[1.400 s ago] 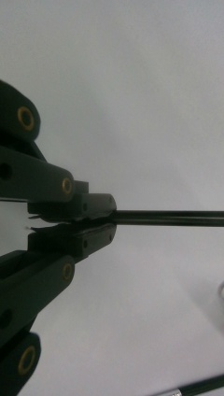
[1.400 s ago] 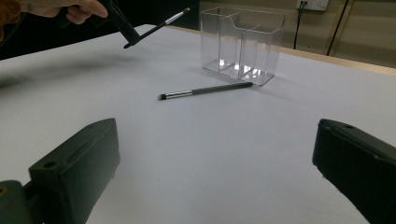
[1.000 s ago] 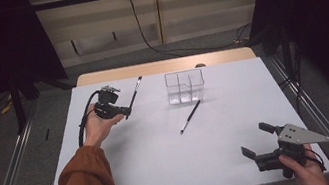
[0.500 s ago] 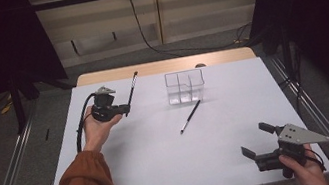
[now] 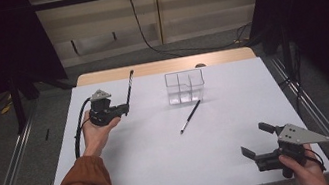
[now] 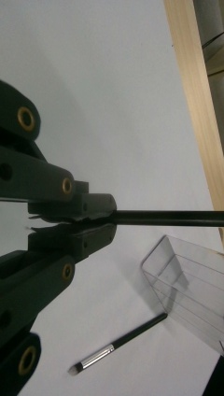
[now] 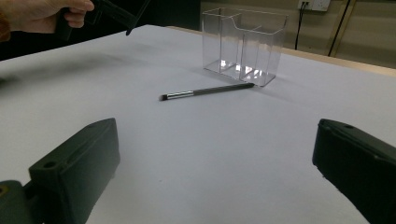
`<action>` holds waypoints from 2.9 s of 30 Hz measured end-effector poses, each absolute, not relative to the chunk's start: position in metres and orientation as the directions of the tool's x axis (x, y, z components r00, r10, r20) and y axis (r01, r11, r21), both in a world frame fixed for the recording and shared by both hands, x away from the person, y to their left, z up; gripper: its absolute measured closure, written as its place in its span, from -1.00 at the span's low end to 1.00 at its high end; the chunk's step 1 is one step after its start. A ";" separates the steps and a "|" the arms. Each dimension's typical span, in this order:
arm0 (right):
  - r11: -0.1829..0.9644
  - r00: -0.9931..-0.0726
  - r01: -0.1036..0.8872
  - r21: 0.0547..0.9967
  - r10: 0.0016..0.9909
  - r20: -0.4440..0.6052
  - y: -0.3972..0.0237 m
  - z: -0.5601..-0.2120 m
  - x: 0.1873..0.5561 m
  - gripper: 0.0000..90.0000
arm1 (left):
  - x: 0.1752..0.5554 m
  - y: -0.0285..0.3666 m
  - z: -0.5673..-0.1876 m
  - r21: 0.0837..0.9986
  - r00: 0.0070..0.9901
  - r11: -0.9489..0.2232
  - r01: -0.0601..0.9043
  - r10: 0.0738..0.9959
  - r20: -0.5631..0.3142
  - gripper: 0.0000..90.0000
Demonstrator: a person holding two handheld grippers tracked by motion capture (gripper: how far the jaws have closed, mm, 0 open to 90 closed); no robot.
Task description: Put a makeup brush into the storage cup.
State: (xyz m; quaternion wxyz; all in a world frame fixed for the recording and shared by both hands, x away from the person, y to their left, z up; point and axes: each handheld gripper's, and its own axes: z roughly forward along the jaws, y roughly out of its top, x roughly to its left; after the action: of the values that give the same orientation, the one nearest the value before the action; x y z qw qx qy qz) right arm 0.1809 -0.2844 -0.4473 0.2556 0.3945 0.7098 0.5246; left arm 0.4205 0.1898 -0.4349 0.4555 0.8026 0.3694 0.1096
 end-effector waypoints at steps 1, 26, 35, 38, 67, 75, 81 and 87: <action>0.137 -0.557 0.293 0.946 0.829 0.052 -0.284 -0.447 0.181 -0.99 | 0.419 0.190 -0.435 0.816 0.708 -0.316 0.484 0.689 -0.153 0.89; 0.138 -0.565 0.284 0.949 0.823 0.049 -0.282 -0.447 0.181 -0.99 | 0.372 0.206 -0.432 0.896 0.776 -0.223 0.384 0.604 -0.182 0.88; 0.125 -0.587 0.278 0.952 0.807 0.066 -0.281 -0.446 0.180 -0.99 | 0.356 0.206 -0.427 0.907 0.802 -0.187 0.376 0.557 -0.217 0.88; 0.136 -0.595 0.269 0.954 0.802 0.053 -0.279 -0.446 0.180 -0.99 | 0.350 0.207 -0.424 0.911 0.808 -0.182 0.371 0.547 -0.219 0.88; 0.114 -0.710 0.222 0.969 0.700 0.080 -0.236 -0.424 0.207 -1.00 | 0.301 0.178 -0.424 0.929 0.889 -0.209 0.305 0.413 -0.199 0.88; 0.121 -0.747 0.192 0.974 0.661 0.065 -0.216 -0.419 0.220 -0.99 | 0.295 0.166 -0.426 0.931 0.902 -0.221 0.291 0.387 -0.190 0.88; 0.123 -0.774 0.179 0.976 0.630 0.063 -0.199 -0.414 0.227 -0.98 | 0.294 0.158 -0.427 0.929 0.909 -0.225 0.294 0.365 -0.199 0.88; 0.119 -0.788 0.159 0.980 0.614 0.054 -0.184 -0.410 0.236 -0.95 | 0.292 0.150 -0.428 0.928 0.917 -0.234 0.292 0.344 -0.202 0.88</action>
State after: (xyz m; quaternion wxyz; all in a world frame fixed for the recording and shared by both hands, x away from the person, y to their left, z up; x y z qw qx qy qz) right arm 0.2356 -0.1837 -0.4098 0.1868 0.2668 0.7242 0.6079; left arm 0.2924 0.1503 -0.4285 0.5849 0.7851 0.2026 0.0225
